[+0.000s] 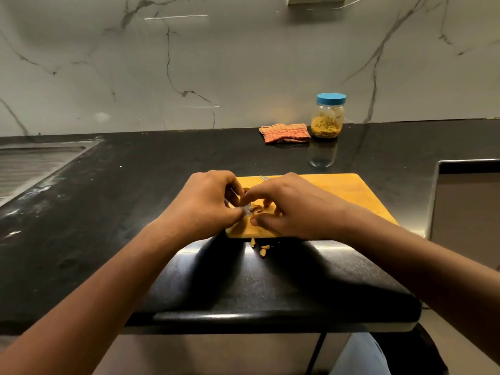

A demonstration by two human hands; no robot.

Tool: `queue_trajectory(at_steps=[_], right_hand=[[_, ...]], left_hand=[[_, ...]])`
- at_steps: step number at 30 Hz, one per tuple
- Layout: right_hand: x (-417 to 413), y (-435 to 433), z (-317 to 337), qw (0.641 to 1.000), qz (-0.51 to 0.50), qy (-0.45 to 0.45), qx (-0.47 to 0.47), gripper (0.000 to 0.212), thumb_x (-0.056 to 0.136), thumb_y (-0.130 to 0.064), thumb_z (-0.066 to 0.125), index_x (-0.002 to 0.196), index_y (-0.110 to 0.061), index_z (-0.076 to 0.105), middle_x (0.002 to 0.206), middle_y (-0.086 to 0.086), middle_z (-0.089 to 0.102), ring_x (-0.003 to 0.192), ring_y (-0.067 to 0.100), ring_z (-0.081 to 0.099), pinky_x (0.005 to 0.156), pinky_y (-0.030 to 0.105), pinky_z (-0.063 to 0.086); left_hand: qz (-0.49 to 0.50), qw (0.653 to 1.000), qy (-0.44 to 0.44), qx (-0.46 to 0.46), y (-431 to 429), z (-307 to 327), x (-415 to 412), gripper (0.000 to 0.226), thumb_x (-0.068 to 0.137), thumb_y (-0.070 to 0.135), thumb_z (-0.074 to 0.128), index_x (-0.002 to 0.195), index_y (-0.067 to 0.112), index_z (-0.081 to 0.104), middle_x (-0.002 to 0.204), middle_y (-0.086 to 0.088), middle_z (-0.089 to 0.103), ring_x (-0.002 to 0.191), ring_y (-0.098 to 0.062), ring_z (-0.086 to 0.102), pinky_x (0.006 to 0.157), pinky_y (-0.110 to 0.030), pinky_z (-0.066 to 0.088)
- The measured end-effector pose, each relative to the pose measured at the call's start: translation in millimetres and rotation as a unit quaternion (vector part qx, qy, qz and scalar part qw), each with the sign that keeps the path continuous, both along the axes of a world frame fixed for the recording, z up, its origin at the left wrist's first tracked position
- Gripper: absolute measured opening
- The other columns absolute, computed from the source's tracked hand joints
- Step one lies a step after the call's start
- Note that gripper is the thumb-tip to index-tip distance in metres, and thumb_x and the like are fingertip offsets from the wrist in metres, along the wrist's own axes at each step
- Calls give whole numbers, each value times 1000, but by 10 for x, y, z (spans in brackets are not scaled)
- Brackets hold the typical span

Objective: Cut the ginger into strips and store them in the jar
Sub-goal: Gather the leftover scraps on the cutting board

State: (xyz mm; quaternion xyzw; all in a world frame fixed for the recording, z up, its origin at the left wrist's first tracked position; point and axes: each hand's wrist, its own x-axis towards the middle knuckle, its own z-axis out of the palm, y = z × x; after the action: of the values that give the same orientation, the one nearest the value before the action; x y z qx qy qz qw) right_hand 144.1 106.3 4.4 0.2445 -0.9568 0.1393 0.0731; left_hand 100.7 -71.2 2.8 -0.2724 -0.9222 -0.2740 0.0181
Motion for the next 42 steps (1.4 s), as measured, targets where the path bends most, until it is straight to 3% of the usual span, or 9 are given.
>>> queue_trajectory(at_steps=[6,10,14,17,22,27,31,35,42], right_hand=[[-54,-1,54,1000,17,-12,14,20,87,-20,66,105,-28,71,86,-19,64,72,-4,55,58,3,36],[-2,10,124,998,31,2,63,14,87,-24,66,99,-26,72,63,-27,45,60,-5,52,55,4,36],[-4,47,148,996,29,-9,81,13,84,-27,68,96,-24,73,69,-17,56,64,4,56,55,12,42],[-20,49,178,994,35,-28,95,13,86,-26,66,97,-25,72,76,-13,62,67,6,58,60,17,48],[-92,7,229,992,28,-65,108,17,87,-25,64,103,-26,69,84,-10,63,76,7,58,66,18,47],[-91,-10,242,992,24,-52,111,3,84,-22,66,81,-23,67,68,-14,54,63,6,52,55,13,36],[-96,-38,243,994,12,-44,104,23,78,-21,72,63,-27,55,60,-11,50,55,8,47,50,14,32],[-96,38,219,996,-3,-56,73,7,74,-20,75,76,-20,69,67,-9,60,62,9,56,55,17,46],[130,484,321,997,-32,-54,-44,10,80,-18,73,89,-20,74,77,-11,68,71,1,63,69,18,55]], left_hand=[[-4,998,-62,3,-44,34,241,16,77,32,83,78,21,71,71,3,72,64,-7,68,64,-27,60],[-21,998,-48,-36,36,-17,437,38,65,54,84,93,30,76,73,9,72,67,3,64,59,-10,48],[-22,997,0,-74,126,-24,509,36,75,43,82,108,31,75,88,9,74,80,-2,65,78,-17,52],[-20,997,21,-76,162,-29,519,28,80,35,80,107,30,77,93,7,73,88,-9,66,86,-28,55],[-12,996,44,-78,182,-84,514,20,85,27,76,105,24,77,101,5,73,95,-11,67,91,-31,55],[-37,991,76,-102,180,-81,536,17,90,24,69,104,21,78,100,3,74,90,-13,68,87,-32,56],[-29,994,62,-82,172,-57,492,13,79,22,77,92,21,79,90,4,74,81,-10,67,80,-30,57],[-24,998,41,-48,164,-63,462,9,72,19,84,80,20,79,76,9,72,69,-3,66,73,-23,58],[-40,996,-47,62,309,117,376,12,67,7,86,71,16,78,64,4,73,60,-7,69,59,-20,58]])
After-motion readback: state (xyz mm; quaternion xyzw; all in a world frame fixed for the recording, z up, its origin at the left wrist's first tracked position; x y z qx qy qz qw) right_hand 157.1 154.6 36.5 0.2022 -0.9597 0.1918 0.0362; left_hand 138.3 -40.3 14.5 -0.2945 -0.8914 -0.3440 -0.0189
